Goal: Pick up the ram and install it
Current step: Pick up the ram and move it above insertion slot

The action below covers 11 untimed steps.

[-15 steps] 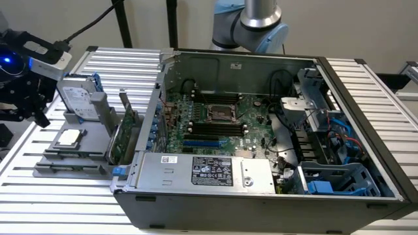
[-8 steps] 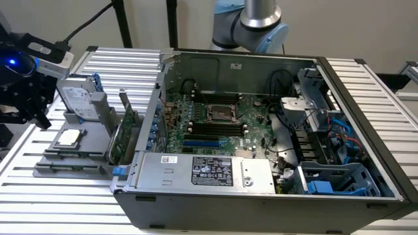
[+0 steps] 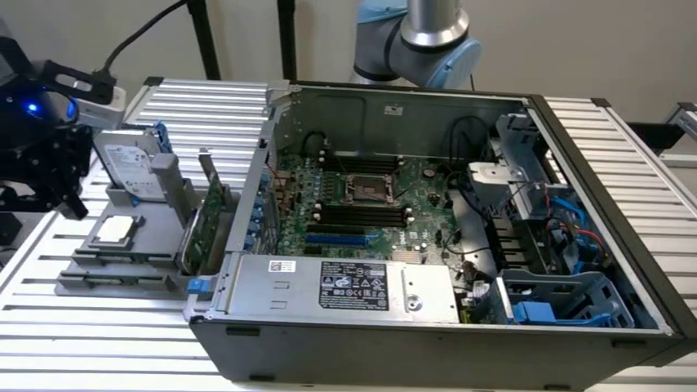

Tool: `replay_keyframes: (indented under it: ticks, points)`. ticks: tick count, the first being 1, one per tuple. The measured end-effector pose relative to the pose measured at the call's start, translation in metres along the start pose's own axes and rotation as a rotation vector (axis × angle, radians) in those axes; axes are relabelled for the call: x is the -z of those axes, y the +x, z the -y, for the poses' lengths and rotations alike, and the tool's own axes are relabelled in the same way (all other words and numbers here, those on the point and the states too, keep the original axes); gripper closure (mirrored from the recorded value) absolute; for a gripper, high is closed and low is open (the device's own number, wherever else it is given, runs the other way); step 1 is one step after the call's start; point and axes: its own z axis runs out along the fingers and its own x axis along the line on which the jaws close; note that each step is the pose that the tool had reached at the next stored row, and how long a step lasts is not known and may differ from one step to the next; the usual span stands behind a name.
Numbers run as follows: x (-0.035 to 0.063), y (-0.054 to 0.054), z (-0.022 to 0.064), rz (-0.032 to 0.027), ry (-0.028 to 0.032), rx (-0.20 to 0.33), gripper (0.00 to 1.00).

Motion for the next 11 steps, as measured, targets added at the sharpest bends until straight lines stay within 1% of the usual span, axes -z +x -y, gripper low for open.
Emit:
replay_keyframes:
  ticks: [6, 9, 11]
  points:
    - [-0.0050, 0.0000, 0.0002, -0.0045, 0.0009, 0.110, 1.00]
    - [-0.0075, 0.0000, 0.0003, -0.0063, 0.0037, 0.161, 1.00]
    - [-0.0093, 0.0000, 0.0005, -0.0071, 0.0052, 0.186, 1.00]
